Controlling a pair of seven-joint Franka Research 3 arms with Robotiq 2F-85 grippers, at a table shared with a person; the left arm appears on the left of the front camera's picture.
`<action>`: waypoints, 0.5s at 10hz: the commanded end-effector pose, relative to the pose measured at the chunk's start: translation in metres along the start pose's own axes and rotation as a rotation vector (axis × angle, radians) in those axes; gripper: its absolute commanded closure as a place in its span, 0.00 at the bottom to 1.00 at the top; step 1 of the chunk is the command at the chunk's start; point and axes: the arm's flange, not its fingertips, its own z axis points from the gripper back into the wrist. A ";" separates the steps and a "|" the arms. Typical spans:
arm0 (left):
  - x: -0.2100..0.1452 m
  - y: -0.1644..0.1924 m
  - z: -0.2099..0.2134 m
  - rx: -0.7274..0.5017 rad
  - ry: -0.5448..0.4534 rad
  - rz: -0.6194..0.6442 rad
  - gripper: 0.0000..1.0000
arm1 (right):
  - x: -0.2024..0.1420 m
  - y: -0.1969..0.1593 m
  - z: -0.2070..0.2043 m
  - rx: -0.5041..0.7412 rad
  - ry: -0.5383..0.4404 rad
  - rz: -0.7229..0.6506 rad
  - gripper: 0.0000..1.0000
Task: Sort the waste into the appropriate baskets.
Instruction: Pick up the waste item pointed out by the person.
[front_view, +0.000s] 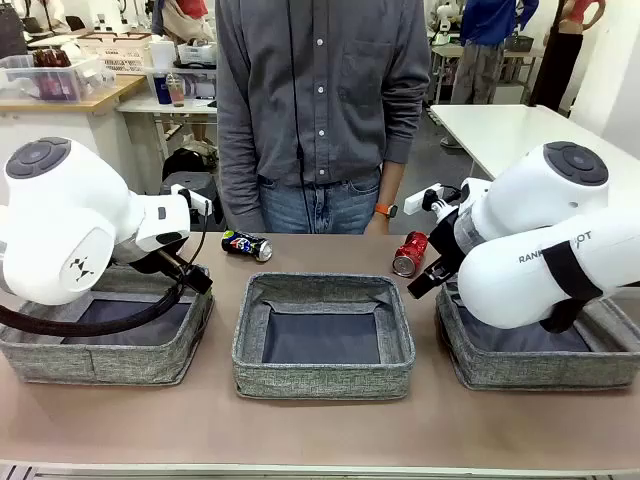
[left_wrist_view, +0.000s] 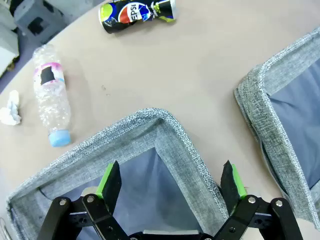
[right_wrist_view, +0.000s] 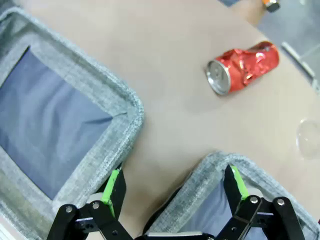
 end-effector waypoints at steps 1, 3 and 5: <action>0.000 0.000 0.000 0.000 0.000 0.000 0.00 | 0.000 0.000 0.000 0.000 0.000 0.000 0.00; 0.000 0.000 0.000 0.000 0.000 0.000 0.00 | 0.000 0.000 0.000 0.000 0.000 0.000 0.00; 0.000 0.000 0.000 0.000 0.000 0.000 0.00 | 0.000 0.000 0.000 0.000 0.000 0.000 0.00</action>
